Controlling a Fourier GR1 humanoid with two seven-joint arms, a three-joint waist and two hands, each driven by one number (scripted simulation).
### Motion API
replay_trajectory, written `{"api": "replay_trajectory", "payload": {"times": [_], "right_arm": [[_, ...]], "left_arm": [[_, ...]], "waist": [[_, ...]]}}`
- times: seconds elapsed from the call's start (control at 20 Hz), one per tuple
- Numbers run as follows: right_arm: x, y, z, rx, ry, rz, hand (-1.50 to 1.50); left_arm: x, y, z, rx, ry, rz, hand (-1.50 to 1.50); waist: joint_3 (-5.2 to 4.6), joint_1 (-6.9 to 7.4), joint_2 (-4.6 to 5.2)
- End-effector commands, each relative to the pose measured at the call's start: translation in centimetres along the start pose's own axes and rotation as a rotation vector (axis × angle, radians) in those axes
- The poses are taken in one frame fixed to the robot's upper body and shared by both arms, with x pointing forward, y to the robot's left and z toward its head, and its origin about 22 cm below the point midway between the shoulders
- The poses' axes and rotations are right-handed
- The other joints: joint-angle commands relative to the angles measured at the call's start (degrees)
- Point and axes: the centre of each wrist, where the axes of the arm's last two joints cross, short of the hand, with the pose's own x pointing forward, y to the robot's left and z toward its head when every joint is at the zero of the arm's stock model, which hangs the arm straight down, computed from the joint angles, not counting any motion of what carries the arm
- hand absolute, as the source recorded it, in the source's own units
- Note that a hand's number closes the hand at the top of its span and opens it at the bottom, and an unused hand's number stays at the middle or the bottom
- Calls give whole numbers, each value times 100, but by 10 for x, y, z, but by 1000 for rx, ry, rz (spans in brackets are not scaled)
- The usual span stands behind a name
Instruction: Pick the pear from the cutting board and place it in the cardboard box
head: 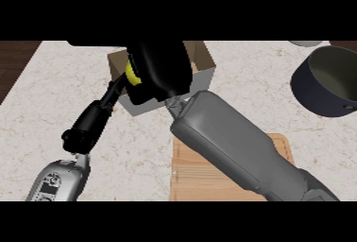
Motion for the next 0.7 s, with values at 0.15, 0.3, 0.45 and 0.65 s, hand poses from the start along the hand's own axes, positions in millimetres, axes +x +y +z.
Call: {"api": "replay_trajectory", "payload": {"times": [0.15, 0.3, 0.45, 0.65], "right_arm": [[-39, 43, -11, 87, 106, -27, 150], [-57, 47, -17, 115, 222, -156, -150], [-74, 64, -11, 158, 222, -195, -150], [-75, 62, -17, 107, 166, -303, -150]], "left_arm": [[-15, -15, 0, -66, 93, 38, 0], [-7, -15, -11, -75, 67, 19, 0], [-10, -25, -10, -68, 63, 31, 0], [-14, -17, -9, -70, 67, 30, 0]], "waist": [[-30, 89, 77], [-29, 190, 134], [-29, 167, 120], [-27, 146, 116]]}}
